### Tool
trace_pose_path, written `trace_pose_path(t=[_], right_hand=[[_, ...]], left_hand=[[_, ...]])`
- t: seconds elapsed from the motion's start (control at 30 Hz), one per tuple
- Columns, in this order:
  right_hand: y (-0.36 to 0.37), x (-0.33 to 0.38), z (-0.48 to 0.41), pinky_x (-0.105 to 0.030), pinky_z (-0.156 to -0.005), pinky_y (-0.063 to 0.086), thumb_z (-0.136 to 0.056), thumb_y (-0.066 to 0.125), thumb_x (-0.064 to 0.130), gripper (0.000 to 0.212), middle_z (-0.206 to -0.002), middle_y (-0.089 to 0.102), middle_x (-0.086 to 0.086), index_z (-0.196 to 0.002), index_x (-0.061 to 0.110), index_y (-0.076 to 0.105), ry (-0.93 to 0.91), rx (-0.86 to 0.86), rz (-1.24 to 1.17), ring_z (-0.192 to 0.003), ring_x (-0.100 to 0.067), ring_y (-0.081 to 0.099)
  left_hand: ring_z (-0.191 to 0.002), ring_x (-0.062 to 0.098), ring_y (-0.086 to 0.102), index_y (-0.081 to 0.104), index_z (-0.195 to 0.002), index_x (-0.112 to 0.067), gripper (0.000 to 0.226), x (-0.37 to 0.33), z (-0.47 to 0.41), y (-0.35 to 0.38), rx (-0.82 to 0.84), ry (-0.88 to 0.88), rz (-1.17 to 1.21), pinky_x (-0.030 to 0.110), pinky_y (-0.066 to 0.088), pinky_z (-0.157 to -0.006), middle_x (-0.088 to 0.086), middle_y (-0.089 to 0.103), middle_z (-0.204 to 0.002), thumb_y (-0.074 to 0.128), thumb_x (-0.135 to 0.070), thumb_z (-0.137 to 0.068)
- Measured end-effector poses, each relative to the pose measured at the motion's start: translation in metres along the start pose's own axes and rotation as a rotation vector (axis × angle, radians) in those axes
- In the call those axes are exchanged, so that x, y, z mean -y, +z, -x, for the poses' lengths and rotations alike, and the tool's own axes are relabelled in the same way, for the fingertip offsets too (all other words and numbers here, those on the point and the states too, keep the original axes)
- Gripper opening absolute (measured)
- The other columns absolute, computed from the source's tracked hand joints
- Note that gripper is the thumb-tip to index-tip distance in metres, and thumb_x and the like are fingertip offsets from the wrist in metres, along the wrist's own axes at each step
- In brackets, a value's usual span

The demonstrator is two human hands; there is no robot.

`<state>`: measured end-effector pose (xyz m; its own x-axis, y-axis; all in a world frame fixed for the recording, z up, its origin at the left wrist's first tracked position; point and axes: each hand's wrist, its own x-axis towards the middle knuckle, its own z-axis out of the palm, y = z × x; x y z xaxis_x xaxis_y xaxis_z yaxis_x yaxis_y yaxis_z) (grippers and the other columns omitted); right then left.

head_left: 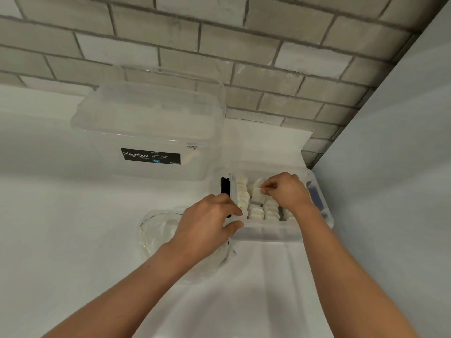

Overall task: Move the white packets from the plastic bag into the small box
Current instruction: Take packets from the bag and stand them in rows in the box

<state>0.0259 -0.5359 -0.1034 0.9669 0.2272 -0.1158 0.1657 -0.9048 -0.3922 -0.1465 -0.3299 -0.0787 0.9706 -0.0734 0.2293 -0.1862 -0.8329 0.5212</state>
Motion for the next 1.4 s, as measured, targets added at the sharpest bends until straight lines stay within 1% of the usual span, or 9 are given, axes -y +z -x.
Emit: trace_pose_path(t=[0.37,0.6,0.73,0.87,0.97,1.07,1.13,1.23,1.4], right_hand=[[-0.001,0.005,0.005,-0.038,-0.076,0.059,-0.083,0.074,0.052,0.023,-0.095,0.073,0.001,-0.089,0.03,0.074,0.061,-0.083,0.138,-0.088,-0.023,0.067],[-0.028,0.044,0.104,-0.016,-0.068,0.047,-0.085,0.076,0.047,0.014,-0.08,0.071,0.02,-0.083,0.033,0.076,0.067,-0.368,-0.313,-0.074,0.002,0.064],[-0.004,0.087,0.171,-0.012,-0.067,0.045,-0.088,0.075,0.043,0.008,-0.083,0.072,0.021,-0.086,0.035,0.076,0.058,-0.282,-0.501,-0.076,-0.001,0.063],[0.049,0.114,0.204,-0.025,-0.08,0.05,-0.081,0.064,0.071,0.042,-0.099,0.067,0.023,-0.108,0.039,0.067,0.163,-0.049,-0.422,-0.088,0.002,0.063],[0.079,0.124,0.206,-0.029,-0.089,0.046,-0.075,0.062,0.08,0.078,-0.127,0.053,0.013,-0.135,0.031,0.049,0.256,-0.03,-0.364,-0.111,-0.01,0.058],[0.095,0.128,0.197,-0.036,-0.095,0.045,-0.077,0.069,0.071,0.085,-0.137,0.046,0.002,-0.143,0.028,0.037,0.334,-0.03,-0.391,-0.122,-0.021,0.054],[0.1,0.131,0.194,-0.036,-0.091,0.046,-0.082,0.072,0.059,0.068,-0.127,0.052,0.002,-0.134,0.029,0.04,0.366,-0.006,-0.39,-0.117,-0.023,0.056],[0.105,0.137,0.192,-0.036,-0.082,0.05,-0.084,0.07,0.029,0.038,-0.109,0.058,0.006,-0.113,0.028,0.046,0.399,-0.057,-0.443,-0.097,-0.024,0.062],[0.111,0.151,0.197,-0.018,-0.065,0.047,-0.085,0.062,-0.001,0.033,-0.107,0.064,0.006,-0.102,0.026,0.055,0.28,-0.154,-0.775,-0.075,-0.003,0.059]], left_hand=[[-0.104,0.009,0.059,0.068,-0.116,-0.035,0.025,-0.001,0.004,0.001,-0.014,0.044,-0.038,0.032,0.053,-0.077,-0.019,0.06,-0.116,0.061,-0.044,-0.094],[-0.103,0.016,0.057,0.066,-0.12,-0.03,0.031,0.028,0.03,-0.012,-0.076,0.114,-0.074,0.028,0.051,-0.075,-0.012,0.061,-0.123,0.068,-0.034,-0.09],[-0.115,0.024,0.047,0.063,-0.113,-0.023,0.04,0.082,0.06,-0.023,-0.227,-0.119,-0.11,0.037,0.05,-0.086,-0.002,0.054,-0.127,0.08,-0.031,-0.078],[-0.124,0.032,0.041,0.047,-0.128,-0.016,0.079,0.129,0.074,-0.027,-0.141,-0.358,-0.139,0.042,0.043,-0.099,0.005,0.048,-0.134,0.086,-0.045,-0.067],[-0.117,0.028,0.048,0.033,-0.143,-0.022,0.095,0.146,0.073,-0.026,0.021,-0.459,0.074,0.036,0.044,-0.095,0.001,0.054,-0.128,0.087,-0.045,-0.068],[-0.09,0.014,0.06,0.032,-0.143,-0.027,0.081,0.149,0.071,-0.028,0.145,-0.413,0.283,0.017,0.044,-0.072,-0.005,0.06,-0.101,0.081,-0.027,-0.078],[-0.086,0.014,0.061,0.034,-0.141,-0.029,0.075,0.147,0.07,-0.029,0.175,-0.368,0.333,0.011,0.043,-0.068,-0.005,0.059,-0.097,0.076,-0.016,-0.08],[-0.093,0.012,0.059,0.032,-0.138,-0.031,0.075,0.148,0.072,-0.029,0.187,-0.312,0.382,0.015,0.044,-0.074,-0.002,0.056,-0.106,0.072,-0.009,-0.078],[-0.1,0.012,0.051,0.027,-0.128,-0.025,0.067,0.161,0.078,-0.036,0.102,-0.225,0.366,0.019,0.044,-0.076,-0.01,0.033,-0.131,0.074,-0.013,-0.081]])
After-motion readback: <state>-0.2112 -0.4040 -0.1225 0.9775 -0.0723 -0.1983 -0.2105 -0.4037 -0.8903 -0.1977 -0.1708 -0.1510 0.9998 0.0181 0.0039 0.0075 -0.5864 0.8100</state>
